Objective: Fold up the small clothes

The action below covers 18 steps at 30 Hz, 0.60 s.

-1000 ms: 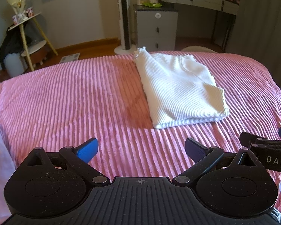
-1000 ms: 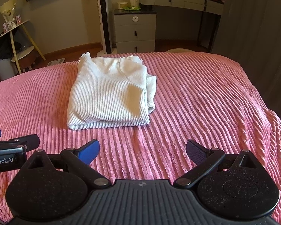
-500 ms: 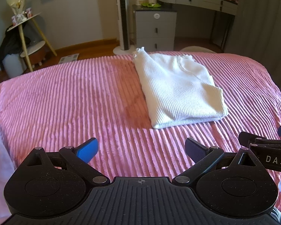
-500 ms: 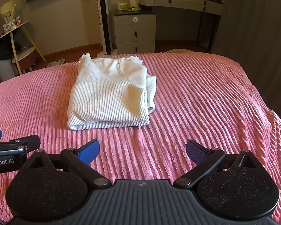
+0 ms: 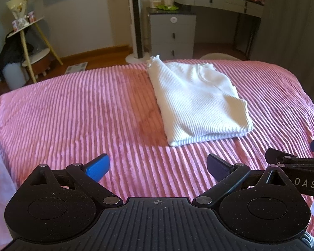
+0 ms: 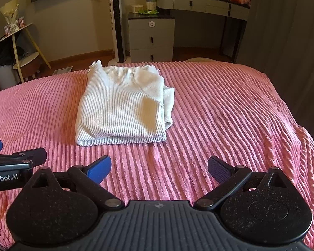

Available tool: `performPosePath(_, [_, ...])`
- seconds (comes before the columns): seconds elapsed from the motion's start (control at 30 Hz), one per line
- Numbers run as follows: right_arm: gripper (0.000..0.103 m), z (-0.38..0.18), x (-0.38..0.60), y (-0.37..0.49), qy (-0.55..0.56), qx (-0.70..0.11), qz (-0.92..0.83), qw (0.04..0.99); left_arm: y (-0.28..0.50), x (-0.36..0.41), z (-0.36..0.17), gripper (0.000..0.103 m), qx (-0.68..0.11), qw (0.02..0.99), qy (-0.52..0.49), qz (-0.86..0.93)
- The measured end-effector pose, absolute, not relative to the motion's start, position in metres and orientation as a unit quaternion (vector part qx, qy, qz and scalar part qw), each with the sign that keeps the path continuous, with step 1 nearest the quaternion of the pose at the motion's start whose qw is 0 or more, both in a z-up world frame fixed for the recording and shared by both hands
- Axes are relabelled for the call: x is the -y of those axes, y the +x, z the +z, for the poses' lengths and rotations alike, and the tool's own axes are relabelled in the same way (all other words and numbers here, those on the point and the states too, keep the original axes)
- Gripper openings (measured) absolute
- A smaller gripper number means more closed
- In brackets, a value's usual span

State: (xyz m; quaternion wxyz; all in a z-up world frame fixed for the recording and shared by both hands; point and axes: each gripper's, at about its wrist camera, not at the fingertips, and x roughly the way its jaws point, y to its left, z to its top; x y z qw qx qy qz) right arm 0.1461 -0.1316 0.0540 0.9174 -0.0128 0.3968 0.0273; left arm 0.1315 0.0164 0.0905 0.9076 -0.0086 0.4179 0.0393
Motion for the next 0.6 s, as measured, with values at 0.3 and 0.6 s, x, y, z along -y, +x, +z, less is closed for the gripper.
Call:
performPosePath(0.3, [0.099,0.0552,0.1322,0.1469,-0.015,-0.396,0.027,0.918,0.1328,-0.0155,0.0901,0.102,-0.419,0.907,-0.006,0.037])
performPosePath(0.6, [0.099,0.0562,0.1312,0.1467,-0.018,-0.392,0.026,0.919,0.1331,-0.0151,0.094,0.102,-0.411,0.911,-0.027,0.018])
